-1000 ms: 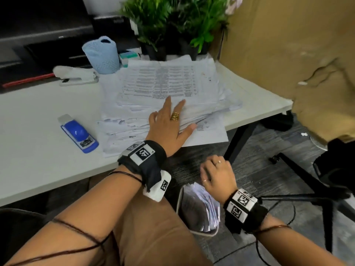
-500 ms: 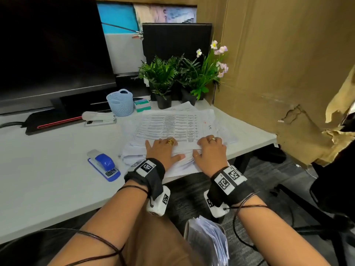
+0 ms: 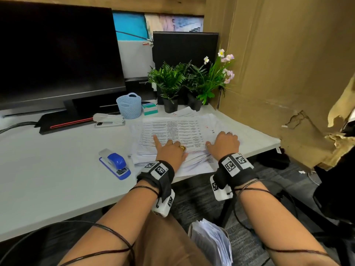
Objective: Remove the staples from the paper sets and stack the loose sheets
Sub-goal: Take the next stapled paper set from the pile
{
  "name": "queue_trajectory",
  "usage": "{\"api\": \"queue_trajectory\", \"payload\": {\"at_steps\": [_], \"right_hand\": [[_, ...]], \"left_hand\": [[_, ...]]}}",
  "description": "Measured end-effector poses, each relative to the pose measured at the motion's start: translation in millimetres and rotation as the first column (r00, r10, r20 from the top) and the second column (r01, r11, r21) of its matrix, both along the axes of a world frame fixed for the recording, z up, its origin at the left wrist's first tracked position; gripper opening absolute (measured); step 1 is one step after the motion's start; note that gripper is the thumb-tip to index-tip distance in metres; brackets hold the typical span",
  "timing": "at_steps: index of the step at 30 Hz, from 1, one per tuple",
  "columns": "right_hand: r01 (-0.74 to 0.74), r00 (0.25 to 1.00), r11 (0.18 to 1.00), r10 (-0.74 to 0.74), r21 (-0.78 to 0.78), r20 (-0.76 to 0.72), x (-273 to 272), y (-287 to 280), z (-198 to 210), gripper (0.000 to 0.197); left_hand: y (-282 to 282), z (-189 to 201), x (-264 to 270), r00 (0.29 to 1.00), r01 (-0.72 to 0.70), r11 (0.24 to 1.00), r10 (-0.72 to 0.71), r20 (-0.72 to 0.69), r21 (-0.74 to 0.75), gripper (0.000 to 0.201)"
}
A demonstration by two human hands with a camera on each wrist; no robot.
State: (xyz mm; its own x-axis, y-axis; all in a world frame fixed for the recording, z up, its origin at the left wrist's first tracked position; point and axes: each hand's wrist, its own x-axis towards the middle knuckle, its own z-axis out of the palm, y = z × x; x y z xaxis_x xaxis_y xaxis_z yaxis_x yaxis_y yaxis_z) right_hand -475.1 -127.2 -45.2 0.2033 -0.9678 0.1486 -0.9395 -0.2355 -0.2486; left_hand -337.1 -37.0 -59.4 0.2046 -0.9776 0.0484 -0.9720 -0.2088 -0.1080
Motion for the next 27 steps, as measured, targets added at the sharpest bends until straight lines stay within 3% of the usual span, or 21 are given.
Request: {"api": "queue_trajectory", "payload": {"at_steps": [5,11,14,17,21,23,27], "right_hand": [[0.048,0.991,0.976,-0.073,0.211,0.112,2.6,-15.7,11.6,0.064],[0.021,0.958,0.967,-0.092,0.254,0.270,4.5,-15.9,13.9,0.036],[-0.003,0.934,0.988,-0.051,0.153,0.353,6.2,-8.5,10.5,0.020],[-0.107,0.881,0.994,0.093,0.004,0.465,0.8,-1.7,10.1,0.026],[-0.082,0.846,0.994,0.104,-0.065,0.522,1.4,-0.4,6.1,0.025],[-0.068,0.781,0.994,0.107,-0.086,0.616,0.4,-1.3,5.3,0.020],[-0.124,0.491,0.974,0.227,-0.191,0.841,-0.3,-1.0,8.8,0.020]], "left_hand": [[2.7,0.9,6.7,0.990,-0.022,0.999,0.028,-0.137,0.041,0.047],[4.4,-5.9,14.5,0.985,-0.014,0.998,0.025,-0.173,0.063,0.047],[6.4,-7.3,13.1,0.987,-0.007,0.999,0.013,-0.163,0.039,0.046],[11.0,-10.1,14.7,0.985,0.014,1.000,-0.013,-0.171,0.010,0.046],[18.8,-10.3,23.2,0.977,0.004,0.998,-0.019,-0.213,-0.069,0.046],[24.1,-10.3,29.0,0.971,-0.035,0.993,0.008,-0.241,-0.110,0.053],[32.5,-7.7,40.3,0.962,-0.096,0.968,0.031,-0.270,-0.230,0.058]]}}
